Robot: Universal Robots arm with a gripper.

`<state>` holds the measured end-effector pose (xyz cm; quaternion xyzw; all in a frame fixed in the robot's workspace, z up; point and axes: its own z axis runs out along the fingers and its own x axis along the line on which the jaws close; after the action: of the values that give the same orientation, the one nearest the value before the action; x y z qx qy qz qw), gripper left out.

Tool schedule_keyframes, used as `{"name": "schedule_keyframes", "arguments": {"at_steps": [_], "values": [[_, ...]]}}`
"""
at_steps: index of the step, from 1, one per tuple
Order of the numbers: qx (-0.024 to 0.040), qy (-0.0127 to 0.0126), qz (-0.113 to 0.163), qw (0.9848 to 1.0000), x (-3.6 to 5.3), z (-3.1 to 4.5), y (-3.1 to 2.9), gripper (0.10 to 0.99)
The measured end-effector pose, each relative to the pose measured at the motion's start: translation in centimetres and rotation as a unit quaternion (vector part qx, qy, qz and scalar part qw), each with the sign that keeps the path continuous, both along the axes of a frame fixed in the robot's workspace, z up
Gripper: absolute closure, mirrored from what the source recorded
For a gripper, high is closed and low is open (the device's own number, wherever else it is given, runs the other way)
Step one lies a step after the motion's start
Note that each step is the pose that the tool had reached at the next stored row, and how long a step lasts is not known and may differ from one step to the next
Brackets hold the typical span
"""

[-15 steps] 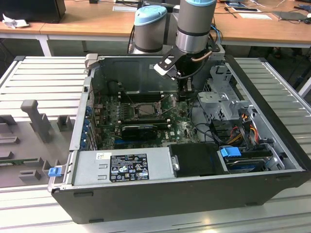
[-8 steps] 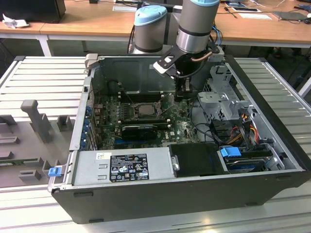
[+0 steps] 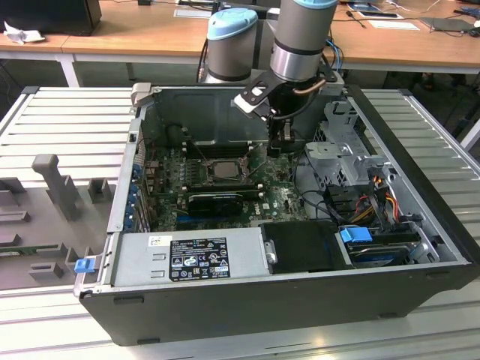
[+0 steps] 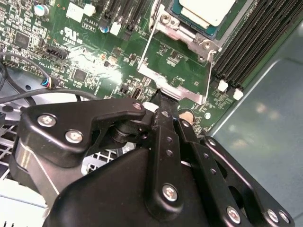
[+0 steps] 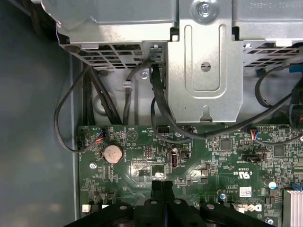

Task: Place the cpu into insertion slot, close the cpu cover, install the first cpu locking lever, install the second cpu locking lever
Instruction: 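Close the cpu cover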

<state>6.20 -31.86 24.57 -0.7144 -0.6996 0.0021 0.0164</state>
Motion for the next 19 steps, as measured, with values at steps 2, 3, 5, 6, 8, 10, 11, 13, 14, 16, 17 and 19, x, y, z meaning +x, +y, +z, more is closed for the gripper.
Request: {"name": "schedule_keyframes", "arguments": {"at_steps": [2,3,5,6,8,10,11,13,14,16,17,19], "values": [[0.0000,0.0000,0.000,1.0000,-0.06,0.00,0.00,0.980],[0.0000,0.0000,0.000,1.0000,-0.08,0.00,0.00,0.980],[0.0000,0.0000,0.000,1.0000,-0.14,0.00,0.00,0.980],[0.0000,0.0000,0.000,1.0000,-0.23,0.00,0.00,0.980],[0.0000,0.0000,0.000,1.0000,-0.50,0.00,0.01,0.980],[0.0000,0.0000,0.000,1.0000,-0.72,0.00,0.00,0.980],[0.0001,0.0000,0.000,1.0000,-0.85,0.00,0.00,0.980],[0.0000,-0.0001,0.001,1.0000,-1.33,0.00,0.00,0.980],[0.0001,-0.0002,0.001,1.0000,-1.57,0.00,0.00,0.980],[0.0000,-0.0004,0.001,1.0000,-2.19,0.00,0.00,0.980],[0.0000,-0.0004,0.001,1.0000,-2.46,0.00,0.00,0.980],[0.0000,-0.0007,0.001,1.0000,-3.06,0.00,0.00,0.980]]}}
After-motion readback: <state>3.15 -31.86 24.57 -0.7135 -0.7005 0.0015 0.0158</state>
